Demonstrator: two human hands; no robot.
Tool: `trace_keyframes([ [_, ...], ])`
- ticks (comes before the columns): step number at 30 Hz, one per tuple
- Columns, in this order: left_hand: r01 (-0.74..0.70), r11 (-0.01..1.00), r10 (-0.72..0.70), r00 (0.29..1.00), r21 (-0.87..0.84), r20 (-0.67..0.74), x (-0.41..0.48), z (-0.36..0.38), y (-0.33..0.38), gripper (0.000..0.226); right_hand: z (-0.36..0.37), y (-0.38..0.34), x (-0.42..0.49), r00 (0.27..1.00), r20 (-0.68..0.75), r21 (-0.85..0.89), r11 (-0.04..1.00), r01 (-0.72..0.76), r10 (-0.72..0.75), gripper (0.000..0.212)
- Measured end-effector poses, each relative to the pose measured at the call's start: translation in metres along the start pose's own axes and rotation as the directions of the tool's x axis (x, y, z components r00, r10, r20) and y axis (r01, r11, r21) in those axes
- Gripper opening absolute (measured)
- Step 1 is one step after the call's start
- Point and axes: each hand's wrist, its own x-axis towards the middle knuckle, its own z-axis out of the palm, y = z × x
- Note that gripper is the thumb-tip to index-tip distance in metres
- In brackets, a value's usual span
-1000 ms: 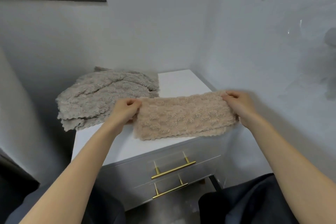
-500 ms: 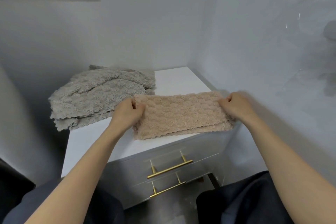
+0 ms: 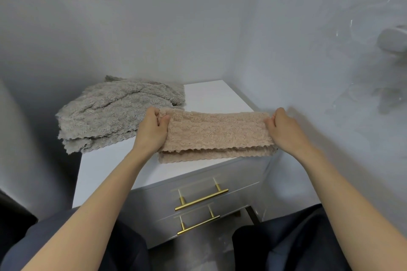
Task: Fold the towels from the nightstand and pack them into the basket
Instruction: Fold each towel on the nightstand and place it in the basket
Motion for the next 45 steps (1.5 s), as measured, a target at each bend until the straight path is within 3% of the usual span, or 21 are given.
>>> trace_keyframes([
  [10, -0.157, 0.938, 0.178, 0.983, 0.309, -0.040, -0.009, 0.001, -0.007, 0.020, 0.008, -0.001, -0.008, 0.994, 0.109, -0.192, 0.981, 0.007, 0.015, 0.020],
  [16, -0.080, 0.894, 0.140, 0.984, 0.441, -0.106, -0.016, 0.000, -0.003, 0.036, 0.012, -0.006, -0.009, 0.999, -0.003, -0.337, 0.941, -0.041, 0.043, 0.030],
  [18, -0.051, 0.888, 0.156, 0.968, 0.457, -0.195, -0.019, 0.002, 0.003, 0.041, 0.010, -0.014, -0.012, 0.992, -0.120, -0.361, 0.933, -0.010, -0.036, 0.027],
  [20, -0.112, 0.858, 0.273, 0.926, 0.501, -0.261, -0.023, 0.006, 0.011, 0.037, 0.009, -0.029, -0.017, 0.967, -0.191, -0.424, 0.902, 0.077, -0.172, 0.024],
  [25, -0.412, 0.727, 0.520, 0.853, 0.550, -0.048, -0.038, 0.032, 0.025, 0.030, 0.037, -0.065, -0.029, 0.926, -0.088, -0.221, 0.914, 0.341, -0.367, 0.026],
  [30, -0.386, 0.686, 0.362, 0.916, 0.617, 0.171, -0.035, 0.062, 0.027, 0.049, 0.063, -0.083, -0.027, 0.939, 0.080, -0.029, 0.941, 0.338, -0.335, 0.044],
  [34, -0.414, 0.704, 0.283, 0.909, 0.576, 0.307, -0.029, 0.070, 0.024, 0.051, 0.075, -0.081, -0.021, 0.927, 0.223, -0.106, 0.938, 0.331, -0.302, 0.049],
  [45, -0.239, 0.732, 0.067, 0.957, 0.638, 0.281, -0.024, 0.047, 0.007, 0.062, 0.058, -0.043, -0.014, 0.951, 0.307, -0.250, 0.960, 0.124, -0.042, 0.053],
])
